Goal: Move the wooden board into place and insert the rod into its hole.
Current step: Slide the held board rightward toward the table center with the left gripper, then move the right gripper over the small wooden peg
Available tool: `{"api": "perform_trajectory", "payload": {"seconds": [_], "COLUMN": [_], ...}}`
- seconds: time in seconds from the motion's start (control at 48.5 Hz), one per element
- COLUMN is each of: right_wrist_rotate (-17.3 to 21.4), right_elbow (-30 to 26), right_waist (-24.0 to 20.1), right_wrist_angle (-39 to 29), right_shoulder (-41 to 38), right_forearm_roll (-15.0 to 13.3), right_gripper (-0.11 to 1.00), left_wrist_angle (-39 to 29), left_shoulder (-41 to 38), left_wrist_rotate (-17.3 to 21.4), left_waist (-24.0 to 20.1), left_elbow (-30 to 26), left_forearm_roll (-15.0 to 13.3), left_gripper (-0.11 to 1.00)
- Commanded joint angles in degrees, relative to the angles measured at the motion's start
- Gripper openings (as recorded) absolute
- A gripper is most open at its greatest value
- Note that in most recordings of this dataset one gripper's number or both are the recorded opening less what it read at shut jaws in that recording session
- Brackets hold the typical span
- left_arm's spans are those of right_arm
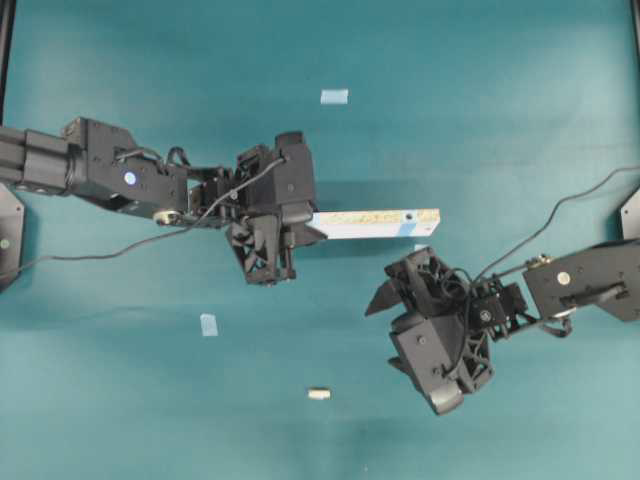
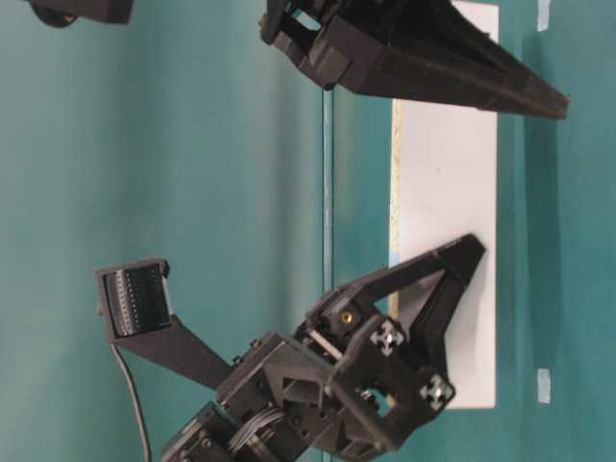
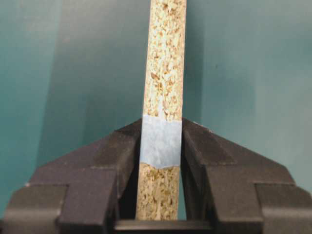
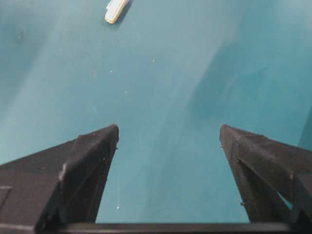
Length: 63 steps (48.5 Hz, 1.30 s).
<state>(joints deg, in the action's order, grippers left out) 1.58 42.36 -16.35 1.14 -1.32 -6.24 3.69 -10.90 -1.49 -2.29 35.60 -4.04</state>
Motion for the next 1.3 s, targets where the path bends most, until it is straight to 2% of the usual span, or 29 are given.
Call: {"api": "perform_trajectory", "payload": {"seconds": [0.0,0.288,1.009,1.051,1.174,1.215,1.277], "right_wrist_rotate": [0.1,0.1,0.1,0.1,0.2,0.5,2.1], "right_elbow": [-0.5,-0.4,-0.5,-0.5,-0.8,-1.0,-1.5], "right_waist": [-0.3,-0.3,0.0,-0.1,-0.1,-0.1,-0.1], "right_wrist_angle": [0.2,0.2,0.2,0.2,0.2,0.3,0.4], "right_shoulder": [1.5,1.6,1.6,1.6,1.6,1.6,1.5], "right_forearm_roll": [-0.2,-0.2,-0.2,-0.2,0.0,0.1,0.1], "right_gripper": [0.97,0.97,0.97,0.97,0.97,0.97,0.97], "left_wrist_angle": [2.5,3.7,3.1,3.0,2.8,2.8,2.7], "left_shoulder": [0.4,-1.5,-3.3,-3.3,-3.3,-3.3,-3.3], "left_wrist_rotate": [-1.0,-1.2,-1.1,-1.0,-1.0,-1.0,-1.0], "left_waist": [0.7,2.3,1.2,1.2,1.2,1.2,1.2], "left_elbow": [-1.4,-1.8,-2.4,-2.5,-2.7,-2.7,-2.7], "left_forearm_roll": [0.0,0.0,-0.1,-0.1,0.0,-0.1,-0.1], "left_gripper": [0.23,0.23,0.23,0.3,0.67,0.66,0.52]}}
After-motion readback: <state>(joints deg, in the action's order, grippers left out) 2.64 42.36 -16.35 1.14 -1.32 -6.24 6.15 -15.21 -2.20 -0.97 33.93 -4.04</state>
